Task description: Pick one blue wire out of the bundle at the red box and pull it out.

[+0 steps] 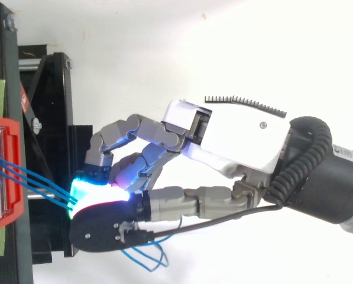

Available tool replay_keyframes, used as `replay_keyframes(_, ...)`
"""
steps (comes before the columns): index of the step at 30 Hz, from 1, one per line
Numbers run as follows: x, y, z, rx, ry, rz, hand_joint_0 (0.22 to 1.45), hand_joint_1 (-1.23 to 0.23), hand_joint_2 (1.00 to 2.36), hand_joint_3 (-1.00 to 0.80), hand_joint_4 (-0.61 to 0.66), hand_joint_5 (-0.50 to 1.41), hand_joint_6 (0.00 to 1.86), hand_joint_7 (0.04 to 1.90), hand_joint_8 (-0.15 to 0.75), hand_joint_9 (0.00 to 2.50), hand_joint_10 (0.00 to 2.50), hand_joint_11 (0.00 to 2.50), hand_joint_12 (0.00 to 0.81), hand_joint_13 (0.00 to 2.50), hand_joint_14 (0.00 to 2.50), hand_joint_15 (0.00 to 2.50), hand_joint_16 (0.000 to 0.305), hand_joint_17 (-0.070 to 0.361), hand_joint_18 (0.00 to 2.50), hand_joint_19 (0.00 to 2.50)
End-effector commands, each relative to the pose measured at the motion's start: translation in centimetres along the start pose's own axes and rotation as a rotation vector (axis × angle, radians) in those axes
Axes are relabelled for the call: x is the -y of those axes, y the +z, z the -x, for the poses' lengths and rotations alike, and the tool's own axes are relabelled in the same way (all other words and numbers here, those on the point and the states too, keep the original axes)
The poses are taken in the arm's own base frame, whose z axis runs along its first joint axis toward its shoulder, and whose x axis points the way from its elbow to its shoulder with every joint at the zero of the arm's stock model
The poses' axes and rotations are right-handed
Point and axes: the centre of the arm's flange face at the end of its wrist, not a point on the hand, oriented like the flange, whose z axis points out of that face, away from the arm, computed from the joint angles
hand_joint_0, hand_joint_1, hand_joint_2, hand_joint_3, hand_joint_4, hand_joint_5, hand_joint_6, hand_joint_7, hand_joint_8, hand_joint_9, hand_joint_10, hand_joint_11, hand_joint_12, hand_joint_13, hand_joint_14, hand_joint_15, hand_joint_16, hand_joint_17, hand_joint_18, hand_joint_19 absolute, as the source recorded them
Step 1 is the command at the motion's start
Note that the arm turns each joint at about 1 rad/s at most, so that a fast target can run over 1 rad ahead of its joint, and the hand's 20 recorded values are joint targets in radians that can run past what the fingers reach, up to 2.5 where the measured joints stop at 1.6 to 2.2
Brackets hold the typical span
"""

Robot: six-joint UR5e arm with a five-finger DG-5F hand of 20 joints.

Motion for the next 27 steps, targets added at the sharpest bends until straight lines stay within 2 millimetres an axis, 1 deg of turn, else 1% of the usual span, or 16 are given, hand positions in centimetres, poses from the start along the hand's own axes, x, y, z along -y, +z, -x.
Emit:
replay_keyframes(1,-0.09,0.04,-0.04,-0.001,0.002,0.003,0.48,-0.44,1.01,-0.36,0.29,-0.13,0.65,1.12,0.418,0.85,0.02,0.60,0.522,0.78,0.01,0.43,0.072,0.162,0.88,0.59)
replay_keyframes(3,-0.09,0.00,-0.14,-0.001,0.002,0.003,0.48,-0.44,1.01,-0.36,0.30,-0.12,0.58,1.21,0.418,0.85,0.01,0.60,0.524,0.77,0.01,0.42,0.072,0.162,0.87,0.59)
replay_keyframes(5,-0.09,0.00,-0.14,-0.001,0.003,0.003,0.48,-0.47,1.01,-0.37,0.30,-0.12,0.58,1.23,0.422,0.85,0.01,0.61,0.528,0.76,0.01,0.42,0.072,0.162,0.87,0.58)
replay_keyframes(6,-0.16,0.02,-0.15,-0.001,0.006,0.005,0.49,-0.59,1.01,-0.37,0.28,-0.13,0.66,1.12,0.423,0.84,0.02,0.62,0.522,0.75,0.01,0.41,0.071,0.160,0.85,0.56)
replay_keyframes(7,-0.16,0.06,-0.04,0.001,0.007,0.005,0.50,-0.63,1.01,-0.37,0.26,-0.14,0.68,1.12,0.417,0.84,0.01,0.64,0.515,0.72,0.01,0.41,0.069,0.156,0.83,0.56)
replay_keyframes(10,-0.14,0.05,-0.03,0.001,0.006,0.003,0.55,-0.74,1.01,-0.36,0.23,-0.17,0.77,1.05,0.392,0.80,0.02,0.65,0.497,0.67,0.01,0.39,0.065,0.146,0.76,0.54)
replay_keyframes(12,-0.32,0.04,-0.16,-0.001,0.008,0.003,0.56,-0.75,1.01,-0.38,0.24,-0.17,0.78,1.05,0.384,0.78,0.02,0.65,0.492,0.65,0.01,0.39,0.065,0.146,0.75,0.54)
replay_keyframes(14,-0.61,0.18,-0.11,0.001,0.011,0.008,0.53,-0.67,1.01,-0.43,0.25,-0.17,0.79,1.01,0.389,0.79,0.02,0.64,0.498,0.65,0.01,0.38,0.066,0.149,0.75,0.54)
replay_keyframes(16,-0.82,0.25,-0.16,0.001,0.014,0.012,0.52,-0.58,1.00,-0.49,0.25,-0.16,0.79,1.02,0.395,0.80,0.01,0.65,0.504,0.65,0.01,0.38,0.068,0.152,0.76,0.54)
replay_keyframes(18,-0.84,0.22,-0.27,-0.001,0.015,0.013,0.50,-0.53,1.00,-0.50,0.26,-0.15,0.79,1.02,0.404,0.81,0.01,0.64,0.507,0.66,0.01,0.38,0.069,0.155,0.77,0.54)
replay_keyframes(20,-0.82,0.25,-0.16,0.001,0.014,0.012,0.50,-0.52,1.00,-0.50,0.26,-0.15,0.80,1.02,0.408,0.82,0.01,0.64,0.509,0.66,0.01,0.39,0.069,0.156,0.77,0.54)
replay_keyframes(21,-0.90,0.23,-0.29,-0.002,0.015,0.013,0.49,-0.52,1.00,-0.50,0.26,-0.15,0.81,1.02,0.411,0.82,0.02,0.65,0.511,0.66,0.01,0.38,0.070,0.157,0.77,0.54)
replay_keyframes(24,-0.84,0.22,-0.29,-0.002,0.015,0.013,0.52,-0.66,1.00,-0.50,0.25,-0.15,0.83,1.04,0.403,0.83,0.01,0.66,0.499,0.65,0.01,0.39,0.067,0.151,0.76,0.54)
replay_keyframes(25,-0.82,0.25,-0.17,-0.001,0.014,0.012,0.55,-0.70,1.00,-0.43,0.24,-0.15,0.85,1.07,0.395,0.83,0.01,0.66,0.491,0.66,0.01,0.39,0.065,0.146,0.75,0.56)
replay_keyframes(27,-0.79,0.25,-0.31,-0.002,0.014,0.012,0.57,-0.73,1.01,-0.37,0.23,-0.16,0.86,1.10,0.390,0.83,0.02,0.67,0.484,0.66,0.01,0.38,0.064,0.143,0.75,0.55)
